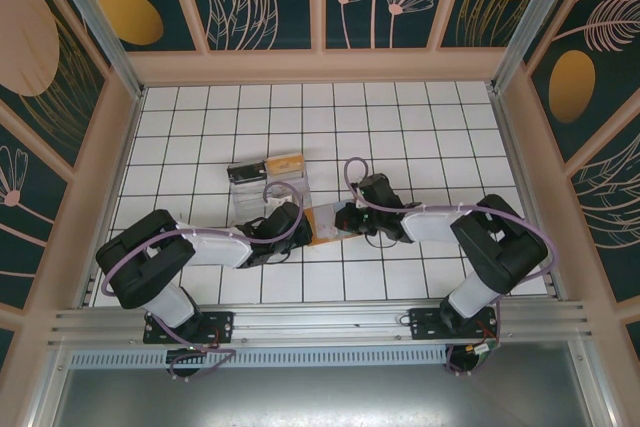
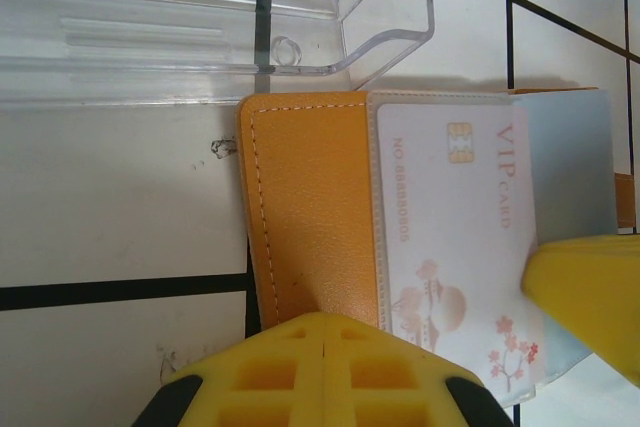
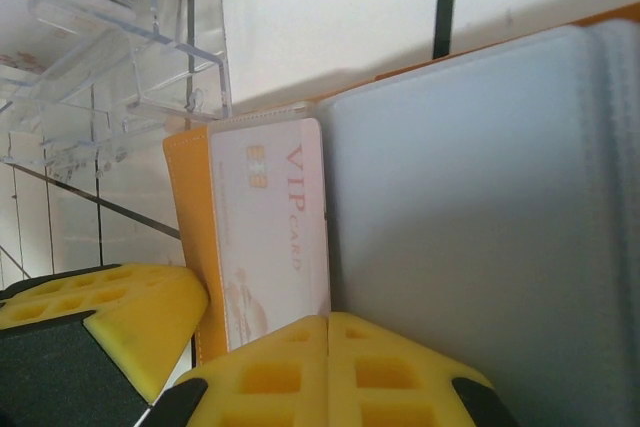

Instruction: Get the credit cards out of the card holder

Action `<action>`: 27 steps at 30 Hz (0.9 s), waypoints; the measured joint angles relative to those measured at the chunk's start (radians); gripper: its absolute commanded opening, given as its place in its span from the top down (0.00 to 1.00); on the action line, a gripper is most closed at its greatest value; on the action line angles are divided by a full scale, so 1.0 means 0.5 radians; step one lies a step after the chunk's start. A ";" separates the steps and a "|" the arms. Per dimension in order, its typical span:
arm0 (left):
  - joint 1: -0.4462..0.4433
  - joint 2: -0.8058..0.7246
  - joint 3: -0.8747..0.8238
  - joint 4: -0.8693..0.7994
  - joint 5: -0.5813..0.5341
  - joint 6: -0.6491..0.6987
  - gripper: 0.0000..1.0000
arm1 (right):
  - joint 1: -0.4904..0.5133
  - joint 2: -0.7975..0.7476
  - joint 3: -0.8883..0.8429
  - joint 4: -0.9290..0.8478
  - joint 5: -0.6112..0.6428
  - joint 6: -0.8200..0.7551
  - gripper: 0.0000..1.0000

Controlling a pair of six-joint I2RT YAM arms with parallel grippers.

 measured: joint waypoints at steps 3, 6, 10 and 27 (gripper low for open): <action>0.000 0.002 0.003 -0.001 0.000 0.000 1.00 | -0.022 -0.024 -0.010 -0.014 -0.002 -0.014 1.00; 0.000 0.002 0.008 -0.008 0.001 0.000 1.00 | -0.024 -0.024 -0.011 -0.011 -0.011 -0.029 1.00; 0.000 -0.016 0.016 -0.048 0.001 0.002 0.91 | -0.011 -0.015 -0.008 -0.008 -0.024 -0.037 1.00; 0.000 -0.093 0.051 -0.162 -0.005 0.053 1.00 | 0.044 0.095 0.060 0.022 -0.069 -0.053 1.00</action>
